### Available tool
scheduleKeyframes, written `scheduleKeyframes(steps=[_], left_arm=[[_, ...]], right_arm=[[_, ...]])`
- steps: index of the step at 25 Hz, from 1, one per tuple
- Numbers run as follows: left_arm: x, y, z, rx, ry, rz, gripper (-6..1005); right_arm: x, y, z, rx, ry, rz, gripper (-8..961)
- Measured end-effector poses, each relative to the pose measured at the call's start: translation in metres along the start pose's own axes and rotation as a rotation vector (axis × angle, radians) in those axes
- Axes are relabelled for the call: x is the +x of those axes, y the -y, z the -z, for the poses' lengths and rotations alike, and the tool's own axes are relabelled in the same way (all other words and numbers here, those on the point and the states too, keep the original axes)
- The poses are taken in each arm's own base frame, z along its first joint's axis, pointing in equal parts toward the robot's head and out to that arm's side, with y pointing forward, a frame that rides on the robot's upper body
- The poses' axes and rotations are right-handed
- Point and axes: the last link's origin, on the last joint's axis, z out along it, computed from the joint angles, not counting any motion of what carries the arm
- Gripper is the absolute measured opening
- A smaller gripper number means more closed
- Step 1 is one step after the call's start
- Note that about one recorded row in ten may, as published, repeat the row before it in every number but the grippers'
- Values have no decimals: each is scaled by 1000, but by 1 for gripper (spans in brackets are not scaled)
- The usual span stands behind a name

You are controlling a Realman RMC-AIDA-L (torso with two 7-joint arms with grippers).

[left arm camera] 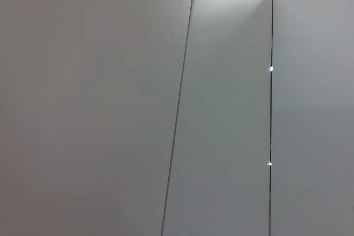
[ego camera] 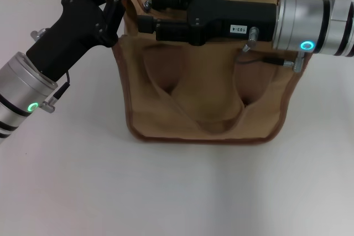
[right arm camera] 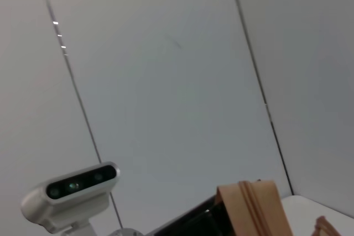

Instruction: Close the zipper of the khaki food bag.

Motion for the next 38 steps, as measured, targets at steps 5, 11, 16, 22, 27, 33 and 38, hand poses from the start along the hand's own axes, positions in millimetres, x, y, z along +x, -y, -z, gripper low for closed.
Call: scheduleKeyframes(steps=[5, 11, 16, 22, 27, 33, 38], left_arm=[[0, 0, -1, 0, -1, 0, 44], [3, 2, -5, -11, -2, -2, 45], [9, 8, -9, -27, 1, 12, 46], [9, 9, -13, -52, 18, 21, 48], [5, 8, -9, -36, 33, 27, 49], [4, 8, -4, -20, 35, 34, 50], [4, 8, -5, -24, 32, 34, 51]], right_arm=[[2, 4, 1, 27, 2, -5, 732], [3, 7, 0, 49, -2, 3, 732], [4, 9, 5, 67, 7, 13, 732], [4, 8, 6, 66, 11, 67, 732], [-2, 8, 16, 77, 75, 54, 732], [-15, 11, 32, 131, 111, 119, 732], [-24, 18, 35, 185, 44, 229, 733]])
